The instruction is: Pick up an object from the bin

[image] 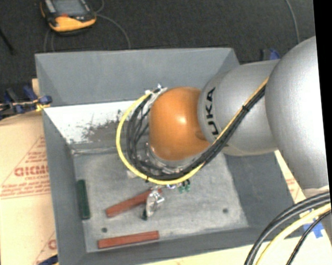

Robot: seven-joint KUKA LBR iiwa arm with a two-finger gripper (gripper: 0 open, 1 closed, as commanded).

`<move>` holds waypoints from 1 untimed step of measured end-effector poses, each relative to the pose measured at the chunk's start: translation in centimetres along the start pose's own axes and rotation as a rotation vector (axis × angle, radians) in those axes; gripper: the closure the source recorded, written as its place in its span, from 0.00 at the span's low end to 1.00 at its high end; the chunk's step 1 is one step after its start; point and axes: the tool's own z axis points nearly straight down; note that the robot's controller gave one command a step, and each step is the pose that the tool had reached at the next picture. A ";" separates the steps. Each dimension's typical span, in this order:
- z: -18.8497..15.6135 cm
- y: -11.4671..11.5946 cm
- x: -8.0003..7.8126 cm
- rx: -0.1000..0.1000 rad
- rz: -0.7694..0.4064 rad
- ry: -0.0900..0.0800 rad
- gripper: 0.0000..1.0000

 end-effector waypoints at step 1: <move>3.1 -2.2 0.0 -0.007 -0.036 0.013 1.00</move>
Offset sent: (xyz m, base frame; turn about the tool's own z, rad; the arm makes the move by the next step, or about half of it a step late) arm 0.0000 0.0000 0.0000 0.0000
